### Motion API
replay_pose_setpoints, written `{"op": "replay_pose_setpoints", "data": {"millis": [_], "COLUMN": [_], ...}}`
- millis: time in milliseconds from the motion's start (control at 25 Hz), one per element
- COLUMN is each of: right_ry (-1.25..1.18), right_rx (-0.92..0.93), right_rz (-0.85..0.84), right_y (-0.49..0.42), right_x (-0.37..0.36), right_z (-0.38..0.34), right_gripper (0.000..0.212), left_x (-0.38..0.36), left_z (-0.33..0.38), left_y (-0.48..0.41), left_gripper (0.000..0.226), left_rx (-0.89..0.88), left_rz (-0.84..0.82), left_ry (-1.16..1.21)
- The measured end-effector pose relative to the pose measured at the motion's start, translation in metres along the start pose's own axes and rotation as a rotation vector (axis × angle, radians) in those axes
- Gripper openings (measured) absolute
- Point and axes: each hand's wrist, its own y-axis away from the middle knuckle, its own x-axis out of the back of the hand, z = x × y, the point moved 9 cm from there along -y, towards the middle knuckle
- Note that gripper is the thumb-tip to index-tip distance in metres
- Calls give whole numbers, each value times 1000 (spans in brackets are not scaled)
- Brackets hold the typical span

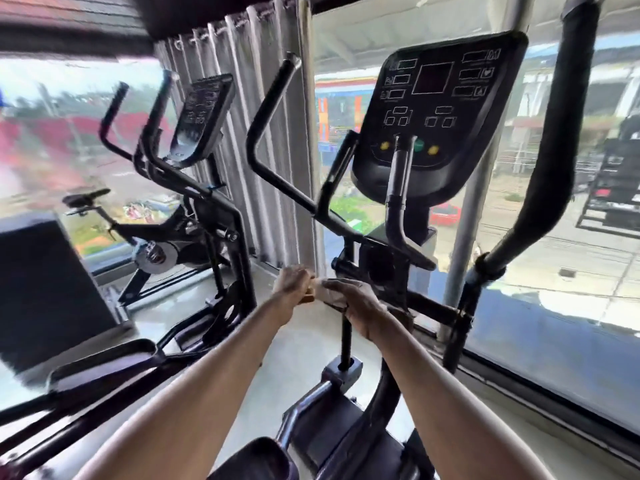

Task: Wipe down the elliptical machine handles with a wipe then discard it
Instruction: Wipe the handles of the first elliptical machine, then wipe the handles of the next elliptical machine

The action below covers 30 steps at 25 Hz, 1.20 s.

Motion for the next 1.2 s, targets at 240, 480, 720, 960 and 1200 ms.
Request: {"op": "replay_pose_setpoints", "data": {"millis": [240,480,720,960,1200], "right_ry": [78,209,209,230,315], "right_rx": [82,-18,-84,-206,-279], "right_rz": [-390,-627,-919,-1186,-1408], "right_y": [72,150,252,394,547], "right_x": [-161,-313,-452,-542,-631], "right_z": [28,87,159,230,287], "right_gripper": [12,19,13,8,7], "left_x": [146,293,403,445,504], "left_z": [-40,-100,-160,-223,-266], "left_y": [109,238,402,572,726], "left_gripper": [17,12,26,24,24], "left_rx": [-49,36,132,203,199], "left_rz": [78,433,846,1175,1352], "left_ry": [172,286,349,408,411]}}
